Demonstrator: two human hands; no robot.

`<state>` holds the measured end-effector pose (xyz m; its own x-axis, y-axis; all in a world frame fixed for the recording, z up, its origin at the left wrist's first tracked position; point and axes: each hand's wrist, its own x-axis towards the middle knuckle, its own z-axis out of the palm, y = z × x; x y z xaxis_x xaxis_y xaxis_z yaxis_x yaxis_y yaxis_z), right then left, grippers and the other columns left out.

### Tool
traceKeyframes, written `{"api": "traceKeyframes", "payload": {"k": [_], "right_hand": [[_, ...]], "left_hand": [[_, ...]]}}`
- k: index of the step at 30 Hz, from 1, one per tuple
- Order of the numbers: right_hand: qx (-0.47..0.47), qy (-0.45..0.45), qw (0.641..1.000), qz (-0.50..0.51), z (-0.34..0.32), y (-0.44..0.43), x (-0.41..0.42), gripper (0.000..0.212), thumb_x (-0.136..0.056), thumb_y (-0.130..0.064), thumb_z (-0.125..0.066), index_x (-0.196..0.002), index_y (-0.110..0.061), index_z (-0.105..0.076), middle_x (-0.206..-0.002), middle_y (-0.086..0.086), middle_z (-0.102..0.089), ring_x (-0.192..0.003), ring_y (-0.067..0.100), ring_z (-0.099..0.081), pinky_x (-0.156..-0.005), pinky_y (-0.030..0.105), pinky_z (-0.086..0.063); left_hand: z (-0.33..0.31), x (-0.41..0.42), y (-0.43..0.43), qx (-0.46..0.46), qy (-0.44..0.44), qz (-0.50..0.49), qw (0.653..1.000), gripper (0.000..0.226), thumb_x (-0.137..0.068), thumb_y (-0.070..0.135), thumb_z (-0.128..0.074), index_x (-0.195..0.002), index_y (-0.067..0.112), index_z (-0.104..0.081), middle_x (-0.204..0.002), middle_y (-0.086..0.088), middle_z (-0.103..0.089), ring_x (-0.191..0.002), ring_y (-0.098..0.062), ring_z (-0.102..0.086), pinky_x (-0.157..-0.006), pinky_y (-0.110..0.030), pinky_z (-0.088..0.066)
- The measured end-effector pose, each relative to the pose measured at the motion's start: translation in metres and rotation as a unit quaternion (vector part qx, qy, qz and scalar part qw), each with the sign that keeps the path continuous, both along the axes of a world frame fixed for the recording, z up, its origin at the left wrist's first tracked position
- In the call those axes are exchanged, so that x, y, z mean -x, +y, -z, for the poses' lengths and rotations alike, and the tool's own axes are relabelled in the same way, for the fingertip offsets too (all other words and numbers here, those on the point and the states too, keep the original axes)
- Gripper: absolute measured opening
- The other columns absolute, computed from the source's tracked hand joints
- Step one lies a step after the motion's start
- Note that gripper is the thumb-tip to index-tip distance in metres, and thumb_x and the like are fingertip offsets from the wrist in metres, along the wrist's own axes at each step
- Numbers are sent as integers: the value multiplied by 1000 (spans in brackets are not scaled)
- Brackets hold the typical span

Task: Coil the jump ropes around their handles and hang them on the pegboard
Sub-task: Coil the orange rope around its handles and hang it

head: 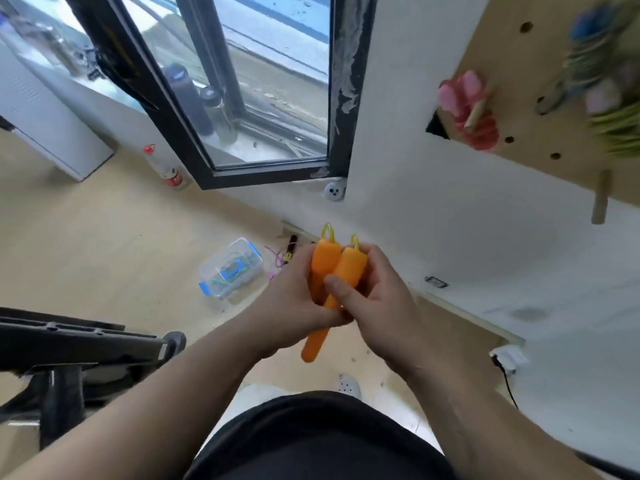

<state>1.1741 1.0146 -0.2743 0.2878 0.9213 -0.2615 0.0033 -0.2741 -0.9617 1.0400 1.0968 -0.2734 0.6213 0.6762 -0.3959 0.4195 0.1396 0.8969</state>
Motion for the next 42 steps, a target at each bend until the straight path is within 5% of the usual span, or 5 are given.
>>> {"api": "traceKeyframes", "payload": {"k": [6, 13, 21, 28, 42], "right_hand": [[-26, -192, 980, 39, -7, -46, -65, 18, -94, -46, -62, -78, -38, -64, -86, -16, -62, -80, 5, -59, -68, 24, -44], [-35, -116, 981, -151, -8, -69, -94, 55, -88, -74, -42, -141, -61, -36, -146, -36, -40, -138, -12, -33, -109, 22, -33], [16, -207, 973, -97, 4, -65, -97, 30, -99, -53, -52, -93, -29, -68, -65, -7, -52, -61, 8, -48, -64, 35, -45], [27, -173, 981, -86, -17, -36, -57, 56, -76, -54, -79, -126, -46, -54, -113, -21, -60, -105, 1, -59, -85, 22, -50], [-1, 6, 994, 112, -32, 32, 19, 41, -98, -45, -40, -73, -18, -58, -56, -3, -40, -55, 17, -36, -55, 34, -37]], "left_hand": [[-8, -36, -16, -92, 107, 75, 987, 62, -62, 16, -64, -116, 42, -47, -105, -4, -58, -84, -20, -63, -58, -37, -53], [-37, -48, -19, -192, 139, 296, 925, 62, -62, 20, -66, -120, 32, -49, -93, 9, -60, -76, -6, -60, -58, -24, -47], [-33, -34, 19, -396, 243, 267, 844, 48, -78, 26, -75, -112, 34, -43, -93, 6, -63, -78, -22, -62, -67, -45, -58], [-42, -25, 39, -314, 94, 296, 897, 48, -77, 17, -77, -111, 30, -47, -91, 5, -64, -79, -15, -63, -66, -45, -55], [-17, -9, 90, 84, -174, 76, 978, 35, -58, -4, -59, -89, 10, -52, -68, -11, -49, -60, -25, -49, -53, -41, -45]]}}
